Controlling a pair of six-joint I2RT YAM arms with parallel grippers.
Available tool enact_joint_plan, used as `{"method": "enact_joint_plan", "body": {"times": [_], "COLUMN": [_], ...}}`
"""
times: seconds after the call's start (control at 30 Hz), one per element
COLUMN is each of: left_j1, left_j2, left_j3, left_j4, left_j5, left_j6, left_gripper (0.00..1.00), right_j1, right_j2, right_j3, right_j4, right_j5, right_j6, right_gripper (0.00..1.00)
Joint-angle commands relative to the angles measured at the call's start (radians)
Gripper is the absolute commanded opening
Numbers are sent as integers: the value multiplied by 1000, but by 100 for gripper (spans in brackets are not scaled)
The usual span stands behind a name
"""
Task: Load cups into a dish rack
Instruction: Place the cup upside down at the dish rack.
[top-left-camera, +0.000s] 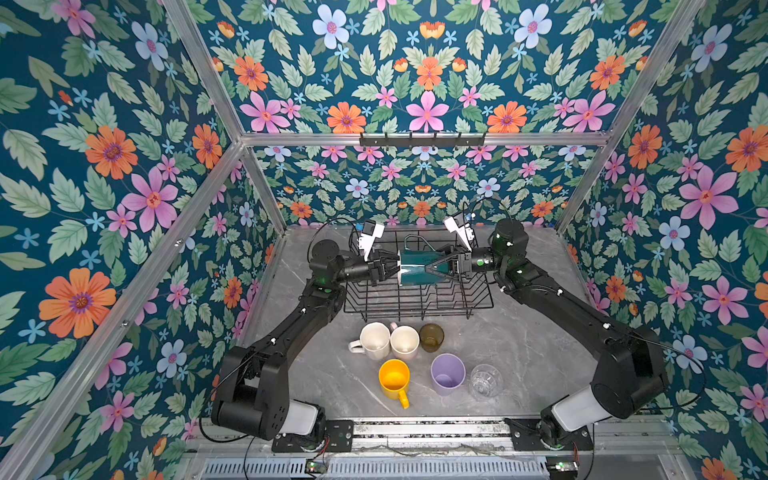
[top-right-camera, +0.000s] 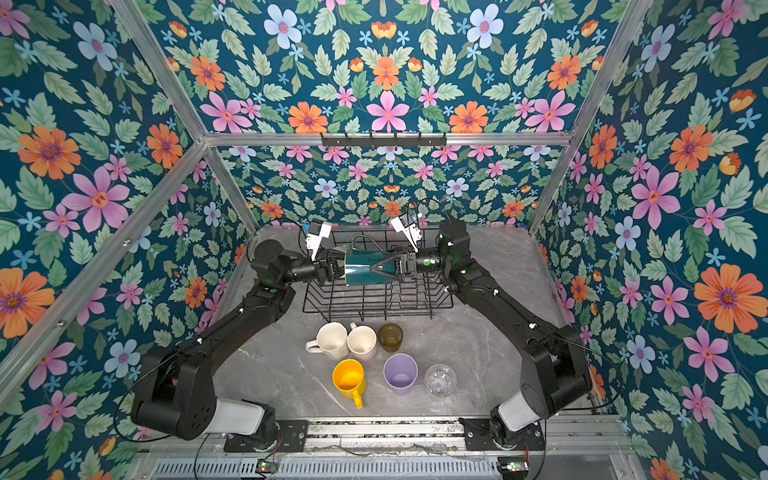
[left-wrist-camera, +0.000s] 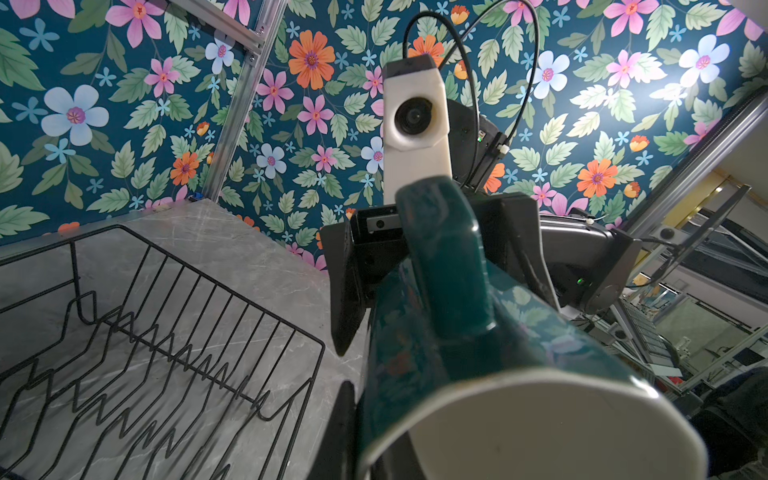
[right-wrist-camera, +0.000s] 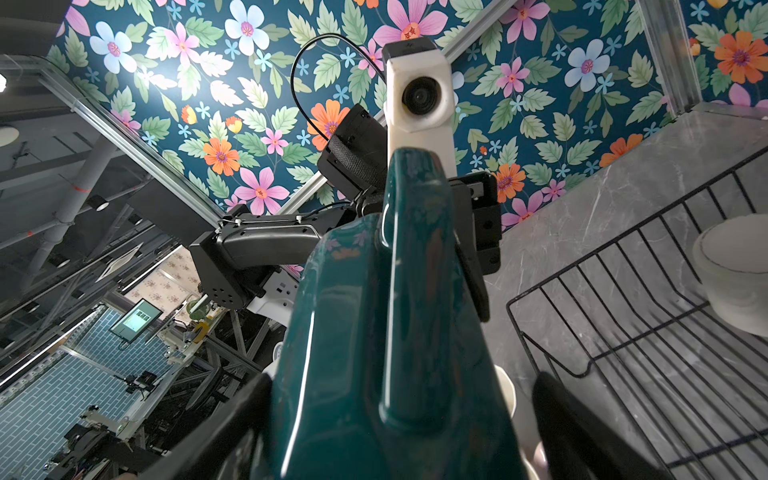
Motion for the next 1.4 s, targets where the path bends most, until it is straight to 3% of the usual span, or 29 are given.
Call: {"method": "enact_joint_plan", "body": {"times": [0.0,0.47,0.67,1.1,1.17,1.27,1.37], "left_j1": [-3,-3,-3,-3,-3,-4,-3], "left_j2": [-1,27,28,30,32,33,34], "left_j3": [7,-1,0,10,9,10,10], "left_j4": [100,252,269,273,273,273,272], "left_j5": [25,51,48,41,40,36,36], "left_j6": [-31,-155,-165,-164,-165,-167,-169], "left_gripper": [0,0,0,0,0,0,0], "right_j1": [6,35,36,35,37,37,37], "right_j2": [9,31,32,42,43,43,43], "right_j3": [12,36,40,44,46,47,46], "right_j4": [11,4,-8,10,19,19,21], "right_j5": [1,-19,-24,-35,-43,-44,-40], "right_j6": [-14,-16,-12,24,35,40,45], "right_gripper": [94,91,83,34,25,3,0]}}
